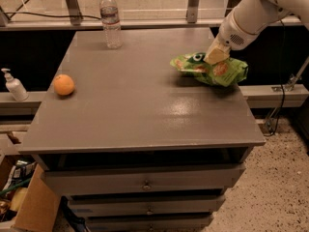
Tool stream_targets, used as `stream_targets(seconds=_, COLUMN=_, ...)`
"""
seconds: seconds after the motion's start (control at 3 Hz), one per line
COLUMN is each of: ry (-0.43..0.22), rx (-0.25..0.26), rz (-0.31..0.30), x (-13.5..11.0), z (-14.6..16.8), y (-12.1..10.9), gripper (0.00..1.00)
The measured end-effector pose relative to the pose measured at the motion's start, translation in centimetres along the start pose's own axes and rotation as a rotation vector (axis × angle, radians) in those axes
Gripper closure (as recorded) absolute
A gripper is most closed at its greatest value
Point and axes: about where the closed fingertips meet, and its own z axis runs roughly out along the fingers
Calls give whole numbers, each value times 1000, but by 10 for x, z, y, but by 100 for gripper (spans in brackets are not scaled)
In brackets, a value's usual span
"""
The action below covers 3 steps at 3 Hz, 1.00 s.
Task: Move green rice chip bag near water bottle
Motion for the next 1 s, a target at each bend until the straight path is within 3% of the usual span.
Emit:
stream_targets(seconds=0.67, ry=-155, rx=29, rz=-98, x=-79, z=-30, y=-11, gripper=100)
stream_targets(seconds=1.0, ry=-155, rx=29, rz=-98, x=-79, z=-30, y=-11, gripper=100)
